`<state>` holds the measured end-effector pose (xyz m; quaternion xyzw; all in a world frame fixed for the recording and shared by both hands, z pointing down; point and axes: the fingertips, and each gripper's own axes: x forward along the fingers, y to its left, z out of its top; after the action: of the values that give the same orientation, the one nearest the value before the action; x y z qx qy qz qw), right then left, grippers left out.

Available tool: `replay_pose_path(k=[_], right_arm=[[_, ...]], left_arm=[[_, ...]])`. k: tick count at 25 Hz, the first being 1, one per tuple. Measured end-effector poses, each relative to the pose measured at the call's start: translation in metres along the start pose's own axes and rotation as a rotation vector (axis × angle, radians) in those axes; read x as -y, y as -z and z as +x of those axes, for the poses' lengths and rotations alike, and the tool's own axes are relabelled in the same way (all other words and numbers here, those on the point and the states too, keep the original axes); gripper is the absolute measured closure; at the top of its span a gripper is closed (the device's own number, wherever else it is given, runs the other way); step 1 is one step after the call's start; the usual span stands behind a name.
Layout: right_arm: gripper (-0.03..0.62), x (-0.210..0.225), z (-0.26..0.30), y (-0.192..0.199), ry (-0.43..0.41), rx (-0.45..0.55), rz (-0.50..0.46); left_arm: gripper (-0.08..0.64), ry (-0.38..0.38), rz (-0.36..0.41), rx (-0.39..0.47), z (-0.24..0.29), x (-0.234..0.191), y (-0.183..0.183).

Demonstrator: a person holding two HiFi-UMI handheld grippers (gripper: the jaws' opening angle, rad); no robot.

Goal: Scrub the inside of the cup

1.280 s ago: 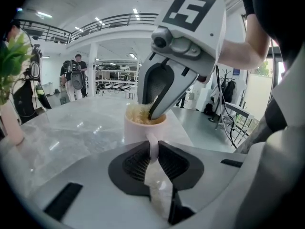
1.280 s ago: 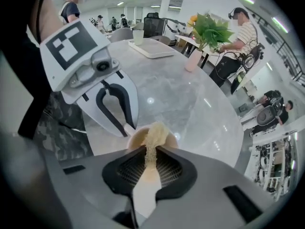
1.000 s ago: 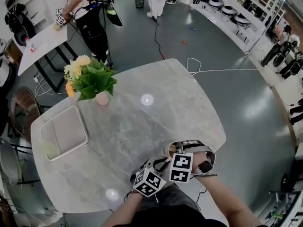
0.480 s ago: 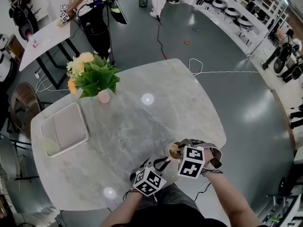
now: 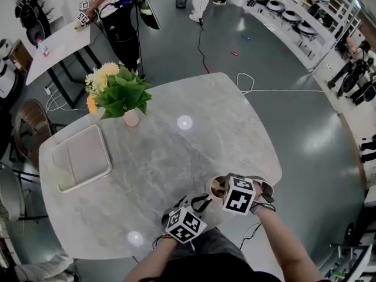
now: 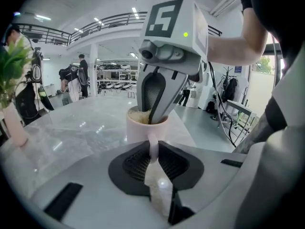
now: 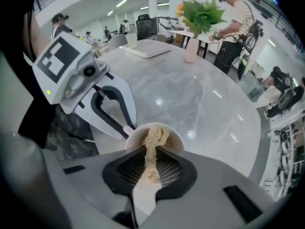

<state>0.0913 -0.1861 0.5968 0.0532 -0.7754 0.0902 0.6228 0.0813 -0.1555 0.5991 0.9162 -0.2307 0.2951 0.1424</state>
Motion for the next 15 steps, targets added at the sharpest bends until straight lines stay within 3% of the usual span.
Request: replay_pose_path(k=[6, 10, 12, 15], right_arm=[[0.532, -0.008, -0.032, -0.005, -0.06, 0.143, 0.024], [0.532, -0.009, -0.049, 0.0, -0.062, 0.136, 0.008], [0.532, 0.0, -0.05, 0.008, -0.006, 0.061, -0.014], [0.532, 0.016, -0.048, 0.012, 0.148, -0.048, -0.119]], left_arm=[[0.499, 0.0, -0.005, 0.0, 0.0, -0.002, 0.0], [0.499, -0.001, -0.006, -0.003, -0.001, 0.0, -0.001], [0.499, 0.001, -0.003, -0.005, -0.001, 0.002, -0.002], [0.499, 0.004, -0.002, -0.005, -0.002, 0.002, -0.002]])
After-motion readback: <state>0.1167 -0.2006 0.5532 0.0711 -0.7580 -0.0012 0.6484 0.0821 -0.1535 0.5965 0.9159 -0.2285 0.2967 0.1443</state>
